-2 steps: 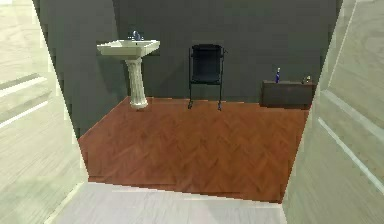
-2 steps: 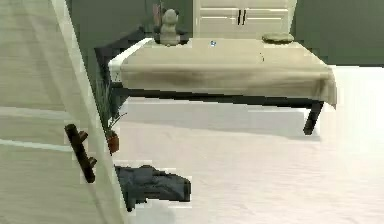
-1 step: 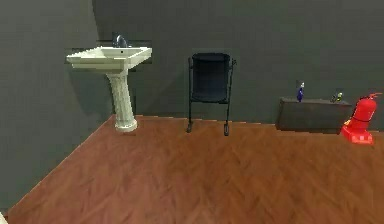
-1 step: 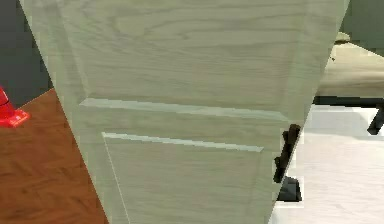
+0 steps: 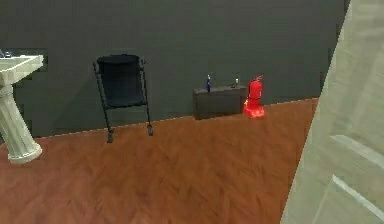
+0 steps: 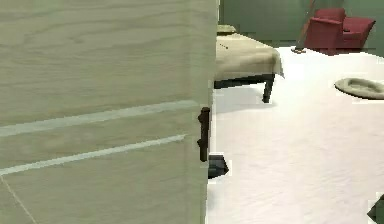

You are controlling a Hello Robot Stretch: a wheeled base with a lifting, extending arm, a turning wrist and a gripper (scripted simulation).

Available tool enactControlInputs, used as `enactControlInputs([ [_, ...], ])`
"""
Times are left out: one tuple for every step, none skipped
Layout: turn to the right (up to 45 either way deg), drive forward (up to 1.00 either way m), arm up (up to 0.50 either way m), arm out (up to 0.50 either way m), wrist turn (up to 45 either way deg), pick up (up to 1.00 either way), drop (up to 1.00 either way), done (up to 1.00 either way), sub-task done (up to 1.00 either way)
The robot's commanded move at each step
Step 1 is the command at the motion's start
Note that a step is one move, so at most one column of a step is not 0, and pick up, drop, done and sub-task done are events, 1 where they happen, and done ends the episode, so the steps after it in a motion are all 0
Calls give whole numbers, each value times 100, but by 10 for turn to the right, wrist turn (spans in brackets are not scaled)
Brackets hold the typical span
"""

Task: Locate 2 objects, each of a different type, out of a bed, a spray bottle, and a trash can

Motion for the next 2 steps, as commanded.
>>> enactControlInputs([
  [0,100,0,0,0,0,0,0,0],
  [0,70,0,0,0,0,0,0,0],
])
